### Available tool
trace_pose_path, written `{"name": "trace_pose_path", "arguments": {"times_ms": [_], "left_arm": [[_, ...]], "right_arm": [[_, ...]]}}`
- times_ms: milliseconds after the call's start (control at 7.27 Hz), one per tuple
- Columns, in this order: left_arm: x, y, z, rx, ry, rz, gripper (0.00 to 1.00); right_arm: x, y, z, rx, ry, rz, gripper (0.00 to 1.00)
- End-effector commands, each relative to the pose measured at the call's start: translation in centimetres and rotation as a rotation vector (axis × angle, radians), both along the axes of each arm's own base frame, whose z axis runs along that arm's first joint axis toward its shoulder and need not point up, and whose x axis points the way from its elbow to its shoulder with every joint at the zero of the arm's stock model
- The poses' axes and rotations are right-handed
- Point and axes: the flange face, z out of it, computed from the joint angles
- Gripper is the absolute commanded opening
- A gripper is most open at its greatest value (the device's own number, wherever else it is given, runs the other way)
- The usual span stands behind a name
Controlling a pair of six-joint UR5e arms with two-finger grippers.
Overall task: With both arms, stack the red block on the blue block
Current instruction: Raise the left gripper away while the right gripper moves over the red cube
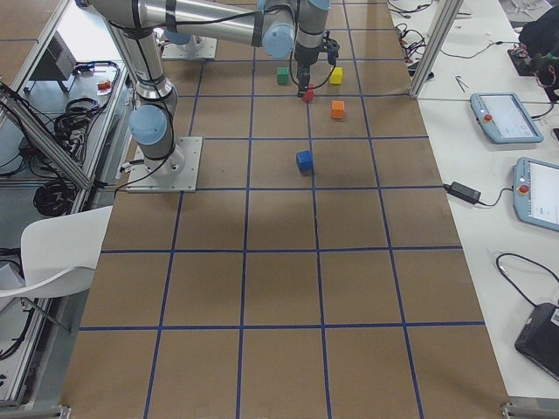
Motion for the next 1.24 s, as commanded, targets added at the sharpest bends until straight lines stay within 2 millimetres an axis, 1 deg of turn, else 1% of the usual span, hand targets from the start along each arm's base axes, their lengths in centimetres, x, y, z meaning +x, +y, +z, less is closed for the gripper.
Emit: {"name": "trace_pose_path", "arguments": {"times_ms": [0,138,275,413,550,688,826,963,1101], "left_arm": [[0.0,0.4,0.1,-0.006,-0.015,-0.002,1.0],[-0.1,0.9,0.1,0.003,-0.017,-0.005,1.0],[-0.1,0.8,-0.3,-0.006,-0.017,0.001,1.0],[-0.1,1.0,-0.2,-0.008,-0.017,0.001,1.0],[-0.1,1.0,-0.3,-0.006,-0.017,0.001,1.0],[-0.1,1.1,-0.5,-0.002,-0.017,0.012,1.0],[-0.1,1.3,-0.4,-0.011,-0.017,-0.003,1.0],[-0.1,1.2,-0.3,-0.025,-0.017,0.006,1.0],[-0.1,1.2,-0.4,-0.025,-0.017,0.013,1.0]], "right_arm": [[6.1,-1.4,-3.9,-0.03,0.002,-0.005,1.0],[10.1,-1.0,-5.5,-0.035,0.006,0.01,1.0],[12.2,-0.7,-7.0,-0.024,0.008,0.024,1.0],[12.8,-1.2,-8.6,-0.024,0.01,-0.023,1.0],[13.5,-1.9,-9.9,-0.042,0.003,-0.031,1.0],[14.6,-2.1,-11.6,-0.028,0.003,-0.074,1.0],[16.3,-2.4,-13.2,-0.043,-0.031,-0.11,1.0],[18.0,-2.4,-14.6,-0.067,-0.041,-0.086,1.0],[18.8,-2.2,-15.6,-0.06,-0.039,-0.069,1.0]]}}
